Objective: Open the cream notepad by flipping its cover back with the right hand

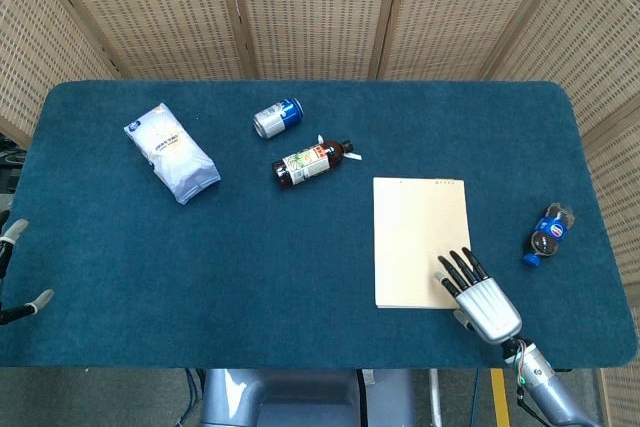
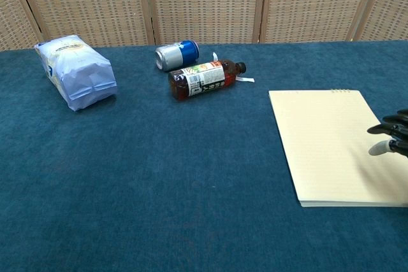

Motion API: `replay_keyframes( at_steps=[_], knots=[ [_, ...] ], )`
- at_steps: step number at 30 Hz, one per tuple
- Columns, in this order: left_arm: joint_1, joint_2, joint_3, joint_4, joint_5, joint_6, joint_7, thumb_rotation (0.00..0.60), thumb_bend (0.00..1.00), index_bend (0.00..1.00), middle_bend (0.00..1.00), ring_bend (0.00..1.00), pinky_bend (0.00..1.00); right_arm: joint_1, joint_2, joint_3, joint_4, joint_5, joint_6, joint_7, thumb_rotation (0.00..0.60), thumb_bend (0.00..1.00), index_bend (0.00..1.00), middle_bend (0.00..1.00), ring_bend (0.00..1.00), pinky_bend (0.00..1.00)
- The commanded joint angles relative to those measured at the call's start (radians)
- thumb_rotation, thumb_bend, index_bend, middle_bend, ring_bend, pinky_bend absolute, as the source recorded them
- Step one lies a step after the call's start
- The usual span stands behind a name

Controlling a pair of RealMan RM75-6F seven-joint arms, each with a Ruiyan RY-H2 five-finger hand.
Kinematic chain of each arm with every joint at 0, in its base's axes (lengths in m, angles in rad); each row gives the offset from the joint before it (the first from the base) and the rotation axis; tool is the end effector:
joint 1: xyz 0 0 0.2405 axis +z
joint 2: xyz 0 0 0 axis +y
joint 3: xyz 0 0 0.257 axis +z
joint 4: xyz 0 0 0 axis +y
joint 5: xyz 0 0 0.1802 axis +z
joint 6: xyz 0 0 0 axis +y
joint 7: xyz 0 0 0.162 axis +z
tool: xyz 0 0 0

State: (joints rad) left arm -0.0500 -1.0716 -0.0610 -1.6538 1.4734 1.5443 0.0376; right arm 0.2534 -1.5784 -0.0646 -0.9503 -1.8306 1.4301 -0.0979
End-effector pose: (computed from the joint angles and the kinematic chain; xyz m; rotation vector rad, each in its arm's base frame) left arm -0.3008 0.1874 0.2101 -1.3180 -0.8489 -0.8795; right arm -0.2934 -0.2232 0.0392 1.9348 -0.4728 0.8384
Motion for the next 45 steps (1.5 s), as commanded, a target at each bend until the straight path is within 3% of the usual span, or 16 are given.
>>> replay_keyframes(
  at_steps=[1,24,41,45],
  knots=[
    [0.000,0.000,-0.001,0.000,-0.001,0.000,-0.001,0.600,0.00,0.00,0.00,0.00,0.00,0.003,-0.014,-0.005,0.019,0.007,-0.006,-0.001,0.600,0.36,0.23,0.12,0.05,0.02],
    [-0.001,0.001,-0.003,-0.001,-0.007,-0.007,-0.002,0.600,0.00,0.00,0.00,0.00,0.00,-0.002,-0.064,-0.045,0.099,0.012,0.032,0.013,0.600,0.36,0.23,0.12,0.05,0.02],
    [-0.002,0.002,-0.004,-0.002,-0.008,-0.013,-0.006,0.600,0.00,0.00,0.00,0.00,0.00,0.020,-0.105,-0.032,0.170,0.051,-0.003,0.013,0.600,0.36,0.23,0.13,0.07,0.02],
    [-0.003,0.002,-0.003,-0.002,-0.008,-0.015,-0.007,0.600,0.00,0.00,0.00,0.00,0.00,0.026,-0.118,-0.022,0.186,0.055,0.006,-0.001,0.600,0.46,0.23,0.14,0.12,0.09]
  ],
)
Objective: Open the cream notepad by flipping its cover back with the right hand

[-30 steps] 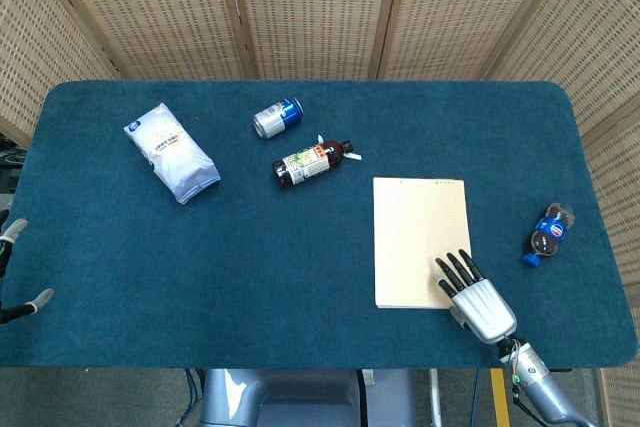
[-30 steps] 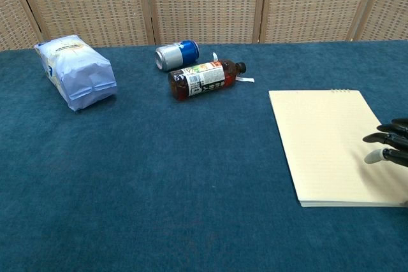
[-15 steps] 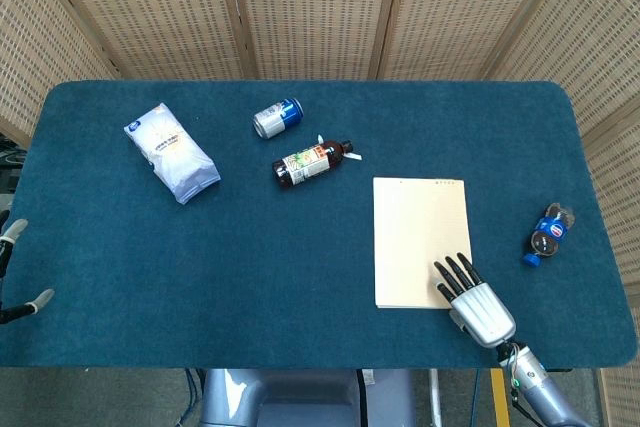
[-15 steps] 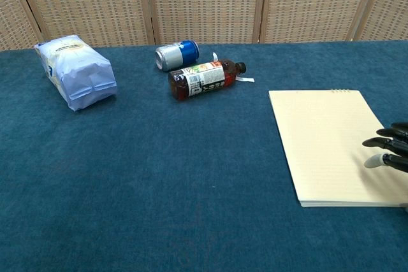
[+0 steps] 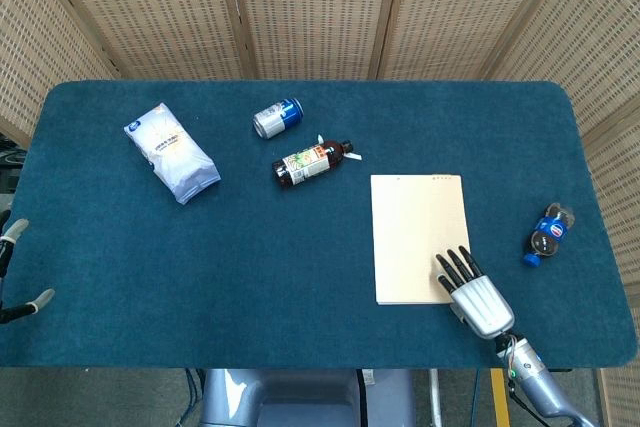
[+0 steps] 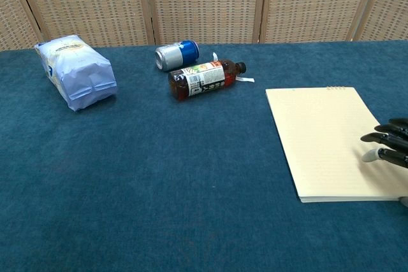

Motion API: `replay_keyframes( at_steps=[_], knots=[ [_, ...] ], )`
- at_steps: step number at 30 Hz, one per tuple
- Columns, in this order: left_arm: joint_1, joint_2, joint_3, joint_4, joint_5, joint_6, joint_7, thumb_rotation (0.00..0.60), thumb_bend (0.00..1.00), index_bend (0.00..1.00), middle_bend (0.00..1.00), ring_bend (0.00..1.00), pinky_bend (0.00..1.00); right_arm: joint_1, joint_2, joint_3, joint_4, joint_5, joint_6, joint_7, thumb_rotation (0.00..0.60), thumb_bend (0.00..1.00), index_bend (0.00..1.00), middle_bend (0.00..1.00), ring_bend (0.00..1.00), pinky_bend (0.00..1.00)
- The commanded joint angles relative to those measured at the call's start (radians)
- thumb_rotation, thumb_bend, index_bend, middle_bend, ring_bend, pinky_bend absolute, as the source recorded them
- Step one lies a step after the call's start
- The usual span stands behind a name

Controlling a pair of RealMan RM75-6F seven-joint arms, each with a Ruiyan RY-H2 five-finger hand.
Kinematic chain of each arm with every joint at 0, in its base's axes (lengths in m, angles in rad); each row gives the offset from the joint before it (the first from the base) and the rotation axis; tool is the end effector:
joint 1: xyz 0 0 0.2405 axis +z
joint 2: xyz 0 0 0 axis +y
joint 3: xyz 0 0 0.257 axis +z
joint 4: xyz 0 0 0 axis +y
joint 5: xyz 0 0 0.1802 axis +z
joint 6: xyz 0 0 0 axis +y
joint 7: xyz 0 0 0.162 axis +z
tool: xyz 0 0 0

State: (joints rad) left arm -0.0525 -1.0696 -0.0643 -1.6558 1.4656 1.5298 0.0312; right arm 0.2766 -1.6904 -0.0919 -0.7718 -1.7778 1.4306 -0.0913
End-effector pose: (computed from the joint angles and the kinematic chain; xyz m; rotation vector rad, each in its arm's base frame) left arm -0.3018 0.1888 0.2094 -1.3172 -0.8638 -0.8764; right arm -0.3033 -0.2328 0.0177 1.9323 -0.4315 0.7779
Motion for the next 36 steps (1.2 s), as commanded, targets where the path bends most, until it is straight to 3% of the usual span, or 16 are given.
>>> replay_keyframes(
  at_steps=[1,11,20,26,28,33,36],
  knots=[
    [0.000,0.000,0.000,0.000,0.000,0.000,0.000,0.600,0.00,0.00,0.00,0.00,0.00,0.005,-0.011,0.009,0.013,0.003,0.010,-0.012,0.600,0.48,0.23,0.15,0.13,0.10],
    [-0.002,0.000,-0.003,0.001,-0.007,-0.005,0.000,0.600,0.00,0.00,0.00,0.00,0.00,0.055,-0.039,0.050,0.035,0.018,0.024,0.000,0.600,0.50,0.24,0.17,0.18,0.16],
    [-0.009,-0.005,-0.007,0.002,-0.024,-0.020,0.013,0.600,0.00,0.00,0.00,0.00,0.00,0.149,-0.036,0.109,-0.008,0.062,-0.060,-0.020,0.600,0.50,0.24,0.16,0.18,0.16],
    [-0.012,-0.005,-0.011,0.001,-0.033,-0.029,0.015,0.600,0.00,0.00,0.00,0.00,0.00,0.181,-0.036,0.122,-0.018,0.082,-0.092,-0.009,0.600,0.50,0.27,0.17,0.19,0.16],
    [-0.013,-0.005,-0.011,0.001,-0.035,-0.030,0.015,0.600,0.00,0.00,0.00,0.00,0.00,0.188,-0.038,0.121,-0.012,0.078,-0.087,0.006,0.600,0.51,0.32,0.22,0.23,0.16],
    [-0.013,-0.004,-0.012,0.001,-0.038,-0.031,0.013,0.600,0.00,0.00,0.00,0.00,0.00,0.197,-0.046,0.103,0.025,0.053,-0.048,0.077,0.600,0.57,0.57,0.50,0.44,0.23],
    [-0.013,-0.003,-0.012,0.001,-0.038,-0.032,0.011,0.600,0.00,0.00,0.00,0.00,0.00,0.202,-0.046,0.080,0.061,0.026,-0.016,0.135,0.600,0.60,0.64,0.57,0.49,0.31]
  ],
)
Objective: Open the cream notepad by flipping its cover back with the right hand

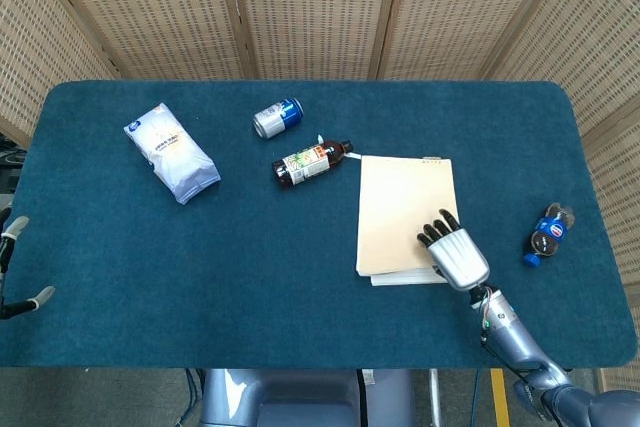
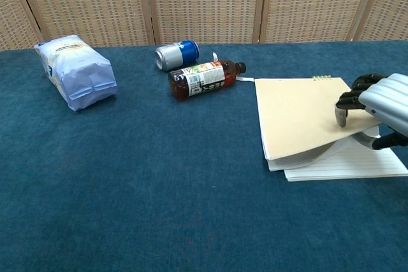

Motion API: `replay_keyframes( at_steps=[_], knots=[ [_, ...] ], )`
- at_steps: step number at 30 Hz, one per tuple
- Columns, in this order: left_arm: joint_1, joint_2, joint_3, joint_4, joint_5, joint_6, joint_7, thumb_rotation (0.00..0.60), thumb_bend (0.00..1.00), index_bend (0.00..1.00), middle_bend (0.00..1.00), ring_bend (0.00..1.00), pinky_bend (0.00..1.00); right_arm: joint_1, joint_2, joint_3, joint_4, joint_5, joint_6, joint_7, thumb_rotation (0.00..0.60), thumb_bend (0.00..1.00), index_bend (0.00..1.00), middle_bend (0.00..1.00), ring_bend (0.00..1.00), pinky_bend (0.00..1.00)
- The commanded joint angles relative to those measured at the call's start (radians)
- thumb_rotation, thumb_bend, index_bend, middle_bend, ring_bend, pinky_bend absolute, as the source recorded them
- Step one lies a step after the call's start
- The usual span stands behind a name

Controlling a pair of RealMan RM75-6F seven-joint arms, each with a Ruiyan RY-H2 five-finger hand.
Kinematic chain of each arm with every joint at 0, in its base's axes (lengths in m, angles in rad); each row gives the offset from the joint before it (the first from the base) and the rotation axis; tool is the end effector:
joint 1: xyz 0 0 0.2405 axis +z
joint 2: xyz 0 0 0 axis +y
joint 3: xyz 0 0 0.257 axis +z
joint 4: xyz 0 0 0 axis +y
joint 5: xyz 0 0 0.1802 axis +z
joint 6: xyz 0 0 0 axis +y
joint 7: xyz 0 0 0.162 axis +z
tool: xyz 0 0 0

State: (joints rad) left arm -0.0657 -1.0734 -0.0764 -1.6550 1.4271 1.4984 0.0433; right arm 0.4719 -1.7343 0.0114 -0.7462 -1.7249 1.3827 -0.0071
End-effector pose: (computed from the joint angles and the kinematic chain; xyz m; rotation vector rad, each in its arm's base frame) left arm -0.3059 0.1947 0.2079 -1.3056 -0.8807 -0.8503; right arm -0.2517 -0.3071 0.0193 1.8700 -0.3929 0.9531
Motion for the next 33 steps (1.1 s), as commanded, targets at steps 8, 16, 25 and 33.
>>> replay_keyframes(
  at_steps=[8,16,25,33],
  knots=[
    [0.002,0.004,0.002,-0.002,0.007,0.005,-0.008,0.600,0.00,0.00,0.00,0.00,0.00,0.004,0.016,-0.074,0.084,-0.067,0.074,0.156,0.600,0.62,0.67,0.59,0.51,0.39],
    [-0.004,0.005,0.003,-0.005,0.009,-0.005,-0.005,0.600,0.00,0.00,0.00,0.00,0.00,-0.026,0.113,-0.158,0.026,-0.143,0.188,0.301,0.600,0.62,0.67,0.59,0.51,0.39],
    [-0.003,0.004,0.005,-0.008,0.009,-0.002,0.000,0.600,0.00,0.00,0.00,0.00,0.00,-0.046,0.184,-0.218,-0.024,-0.216,0.277,0.310,0.600,0.62,0.67,0.59,0.51,0.39],
    [-0.004,0.001,0.006,-0.009,0.006,-0.006,0.008,0.600,0.00,0.00,0.00,0.00,0.00,-0.053,0.233,-0.266,-0.083,-0.265,0.298,0.307,0.600,0.62,0.67,0.60,0.52,0.39]
  ],
)
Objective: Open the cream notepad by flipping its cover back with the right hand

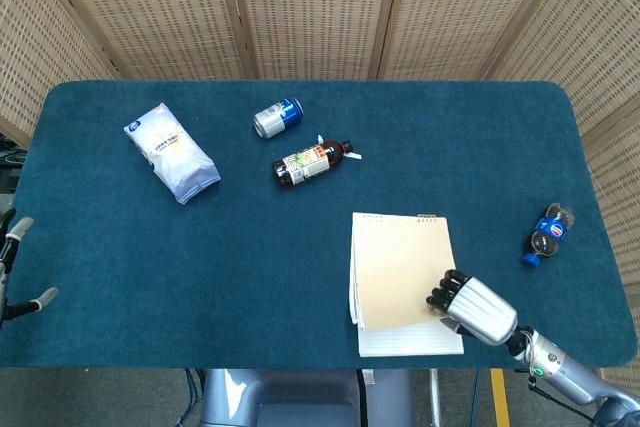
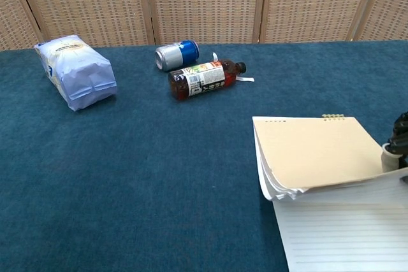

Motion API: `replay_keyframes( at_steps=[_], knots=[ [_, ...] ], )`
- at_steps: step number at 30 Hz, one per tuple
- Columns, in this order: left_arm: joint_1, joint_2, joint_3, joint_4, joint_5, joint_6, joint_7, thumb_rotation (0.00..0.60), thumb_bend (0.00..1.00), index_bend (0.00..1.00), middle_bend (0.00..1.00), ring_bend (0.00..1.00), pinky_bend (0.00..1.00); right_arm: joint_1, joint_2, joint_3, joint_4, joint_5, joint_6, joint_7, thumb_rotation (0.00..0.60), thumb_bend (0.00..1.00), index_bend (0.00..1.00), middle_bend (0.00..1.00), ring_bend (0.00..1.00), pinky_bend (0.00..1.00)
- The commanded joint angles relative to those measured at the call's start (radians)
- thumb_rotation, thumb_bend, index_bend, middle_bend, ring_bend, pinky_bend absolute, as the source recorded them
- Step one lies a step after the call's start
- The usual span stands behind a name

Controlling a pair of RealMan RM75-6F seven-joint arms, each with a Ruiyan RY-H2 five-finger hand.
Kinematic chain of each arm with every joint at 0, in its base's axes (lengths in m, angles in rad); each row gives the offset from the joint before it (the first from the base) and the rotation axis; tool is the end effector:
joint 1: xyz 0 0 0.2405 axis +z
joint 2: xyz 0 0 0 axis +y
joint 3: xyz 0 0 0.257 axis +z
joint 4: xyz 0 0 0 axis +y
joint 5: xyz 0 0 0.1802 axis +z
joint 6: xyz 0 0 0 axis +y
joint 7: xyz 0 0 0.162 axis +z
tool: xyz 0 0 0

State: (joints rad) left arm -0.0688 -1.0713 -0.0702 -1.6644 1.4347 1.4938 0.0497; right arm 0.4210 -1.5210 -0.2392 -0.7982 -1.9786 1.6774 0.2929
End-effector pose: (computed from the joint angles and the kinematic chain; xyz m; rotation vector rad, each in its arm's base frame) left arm -0.3035 0.1946 0.2055 -1.3206 -0.8848 -0.8500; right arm -0.2619 -0.2328 0.0652 2.2099 -0.4405 1.2003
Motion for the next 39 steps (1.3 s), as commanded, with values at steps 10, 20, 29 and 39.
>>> replay_keyframes(
  at_steps=[10,20,29,39],
  knots=[
    [-0.008,-0.003,-0.004,0.001,-0.019,-0.020,0.010,0.600,0.00,0.00,0.00,0.00,0.00,0.061,0.112,0.046,-0.271,0.104,-0.139,0.123,0.600,0.62,0.68,0.61,0.53,0.39],
    [-0.033,-0.007,-0.027,0.008,-0.087,-0.074,0.020,0.600,0.00,0.00,0.00,0.00,0.00,0.219,0.275,0.233,-0.558,0.404,-0.511,0.119,0.600,0.62,0.68,0.61,0.53,0.39],
    [-0.062,-0.019,-0.045,0.022,-0.152,-0.130,0.049,0.600,0.00,0.00,0.00,0.00,0.00,0.313,0.289,0.360,-0.549,0.688,-0.807,0.088,0.600,0.62,0.68,0.61,0.53,0.39],
    [-0.080,-0.033,-0.055,0.036,-0.202,-0.161,0.074,0.600,0.00,0.00,0.00,0.00,0.00,0.404,0.163,0.444,-0.315,0.965,-1.019,-0.038,0.600,0.62,0.68,0.61,0.53,0.39]
  ],
)
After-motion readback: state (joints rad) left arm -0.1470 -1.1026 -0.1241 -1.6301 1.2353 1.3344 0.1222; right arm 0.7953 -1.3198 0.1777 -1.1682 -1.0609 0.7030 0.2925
